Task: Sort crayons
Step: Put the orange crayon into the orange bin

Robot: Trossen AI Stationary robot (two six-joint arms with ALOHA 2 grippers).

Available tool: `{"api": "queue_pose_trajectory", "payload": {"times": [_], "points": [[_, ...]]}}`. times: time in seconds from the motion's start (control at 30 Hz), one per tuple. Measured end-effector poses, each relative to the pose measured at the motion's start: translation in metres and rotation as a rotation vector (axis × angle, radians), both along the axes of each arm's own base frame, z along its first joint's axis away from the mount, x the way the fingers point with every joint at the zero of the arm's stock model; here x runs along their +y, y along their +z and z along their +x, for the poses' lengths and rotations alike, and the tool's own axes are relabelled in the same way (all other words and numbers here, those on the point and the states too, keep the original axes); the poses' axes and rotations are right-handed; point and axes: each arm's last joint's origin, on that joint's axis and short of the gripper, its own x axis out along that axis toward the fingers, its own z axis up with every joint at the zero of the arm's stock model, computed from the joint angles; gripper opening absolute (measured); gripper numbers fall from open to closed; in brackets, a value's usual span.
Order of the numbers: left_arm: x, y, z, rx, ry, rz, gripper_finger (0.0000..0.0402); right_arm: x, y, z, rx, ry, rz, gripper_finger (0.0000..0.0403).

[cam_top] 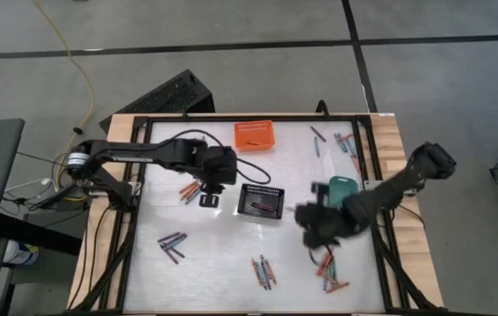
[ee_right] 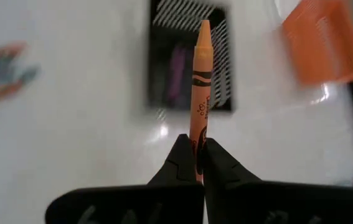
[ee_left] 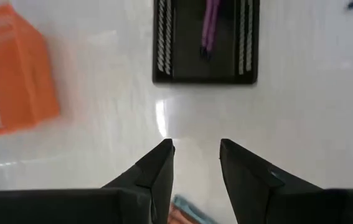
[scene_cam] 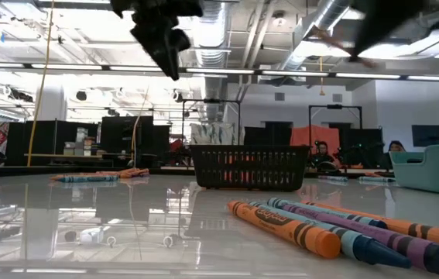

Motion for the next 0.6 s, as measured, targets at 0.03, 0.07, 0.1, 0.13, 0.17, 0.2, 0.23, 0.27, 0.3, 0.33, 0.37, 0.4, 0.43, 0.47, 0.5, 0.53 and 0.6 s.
{"api": "queue_pose_trajectory", "payload": {"times": [0.03,0.07,0.1,0.13,0.17,0.2,0.23,0.27,0.3,0.33,0.37,0.4,0.43,0.47,0.5,0.53,0.6], "points": [[0.000,-0.005,-0.005,0.005,0.009,-0.005,0.0121,-0.011,0.004,0.007,-0.026,-0.003,0.000,0.0004],[-0.001,-0.009,-0.011,0.006,0.020,-0.011,0.0121,-0.022,0.008,0.013,-0.045,-0.001,0.002,0.0004],[-0.001,-0.015,-0.016,0.009,0.033,-0.018,0.0121,-0.034,0.011,0.018,-0.062,-0.002,0.004,0.0004],[-0.001,-0.021,-0.024,0.015,0.052,-0.023,0.0121,-0.045,0.014,0.022,-0.076,0.000,0.006,0.0004],[-0.001,-0.027,-0.031,0.017,0.072,-0.027,0.0121,-0.056,0.017,0.026,-0.088,0.006,0.008,0.0004],[-0.001,-0.032,-0.038,0.012,0.095,-0.036,0.0121,-0.067,0.019,0.030,-0.097,0.013,0.009,0.0004],[-0.001,-0.037,-0.045,-0.001,0.117,-0.046,0.0121,-0.078,0.020,0.034,-0.105,0.025,0.010,0.0004],[-0.002,-0.041,-0.051,-0.015,0.136,-0.058,0.0121,-0.088,0.022,0.037,-0.112,0.038,0.010,0.0004],[-0.004,-0.046,-0.058,-0.024,0.156,-0.071,0.0121,-0.099,0.022,0.040,-0.120,0.047,0.014,0.0004],[-0.005,-0.050,-0.065,-0.039,0.173,-0.083,0.0121,-0.109,0.023,0.043,-0.129,0.058,0.020,0.0004],[-0.007,-0.054,-0.072,-0.048,0.191,-0.096,0.0121,-0.120,0.022,0.047,-0.138,0.067,0.025,0.0004],[-0.008,-0.057,-0.079,-0.063,0.206,-0.108,0.0121,-0.131,0.022,0.050,-0.149,0.074,0.029,0.0004],[-0.009,-0.059,-0.085,-0.079,0.221,-0.120,0.0121,-0.141,0.021,0.053,-0.156,0.081,0.034,0.0004],[-0.010,-0.063,-0.091,-0.087,0.239,-0.129,0.0121,-0.151,0.018,0.056,-0.154,0.085,0.035,0.0004],[-0.011,-0.066,-0.097,-0.092,0.255,-0.140,0.0121,-0.160,0.016,0.059,-0.165,0.088,0.038,0.0004],[-0.012,-0.070,-0.103,-0.090,0.271,-0.150,0.0121,-0.170,0.013,0.063,-0.178,0.089,0.042,0.0004],[-0.012,-0.077,-0.113,-0.087,0.305,-0.167,0.0121,-0.188,0.007,0.068,-0.196,0.093,0.058,0.0004]]}}
